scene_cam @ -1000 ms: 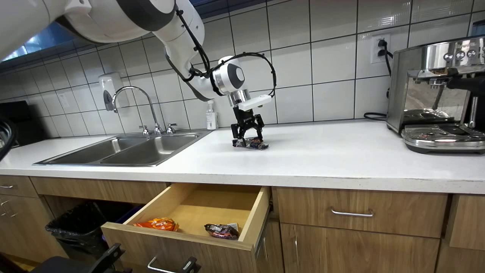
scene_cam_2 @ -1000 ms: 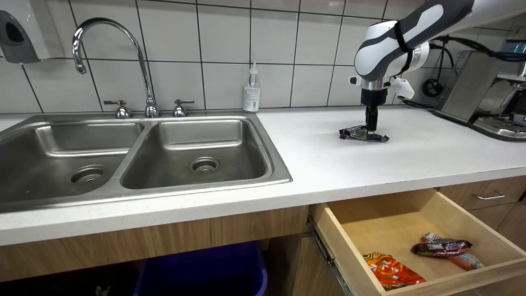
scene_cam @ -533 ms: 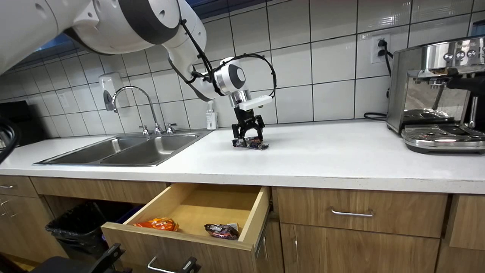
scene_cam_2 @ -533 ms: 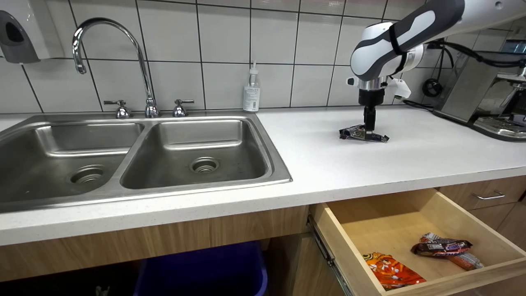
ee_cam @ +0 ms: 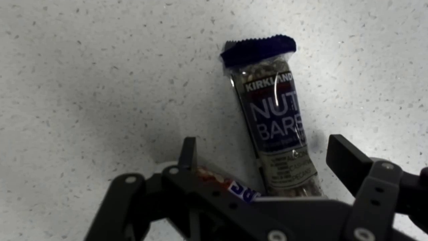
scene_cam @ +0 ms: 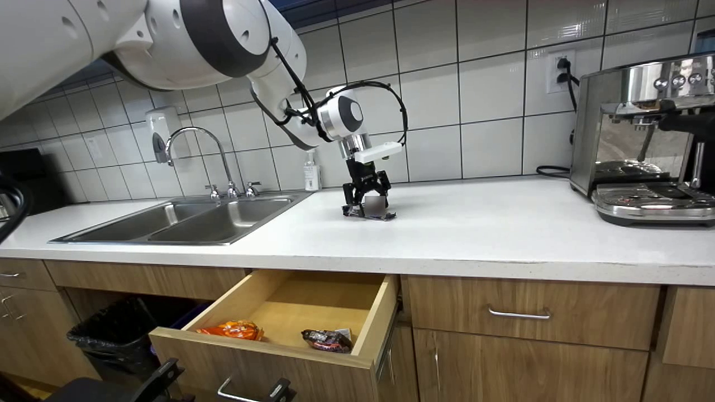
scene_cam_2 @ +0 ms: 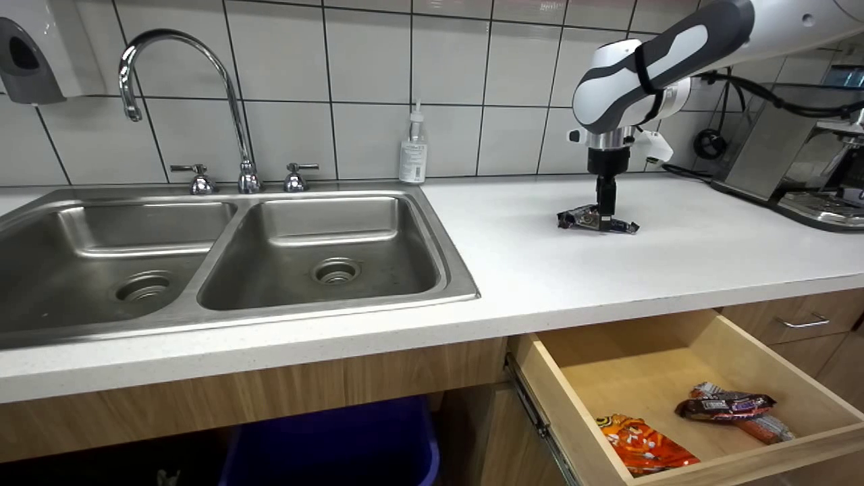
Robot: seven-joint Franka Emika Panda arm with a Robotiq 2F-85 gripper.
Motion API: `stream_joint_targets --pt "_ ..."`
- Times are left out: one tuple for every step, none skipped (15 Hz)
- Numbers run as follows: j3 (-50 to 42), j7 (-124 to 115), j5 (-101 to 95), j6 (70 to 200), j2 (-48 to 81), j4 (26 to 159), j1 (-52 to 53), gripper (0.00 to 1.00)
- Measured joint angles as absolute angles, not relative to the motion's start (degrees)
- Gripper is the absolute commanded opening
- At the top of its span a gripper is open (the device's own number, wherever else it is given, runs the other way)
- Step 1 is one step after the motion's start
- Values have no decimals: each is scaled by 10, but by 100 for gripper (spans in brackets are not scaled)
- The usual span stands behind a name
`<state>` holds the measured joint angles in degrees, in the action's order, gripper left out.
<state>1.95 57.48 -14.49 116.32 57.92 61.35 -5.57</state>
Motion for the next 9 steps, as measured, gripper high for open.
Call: stream_joint_targets --pt "20 575 -145 1162 580 611 -56 74" --pt "20 576 -145 1161 582 609 -55 73" --pt "20 576 -145 1160 583 607 -55 68" --pt "20 576 -145 1159 585 605 -55 58" --pt "20 576 -145 1157 587 602 -54 51" --pt "20 576 -145 1157 588 601 -54 44" --pt "20 576 -144 1154 589 600 -54 36" --pt "20 577 -144 1148 589 597 -53 29" --pt "21 577 -143 1144 589 595 -53 20"
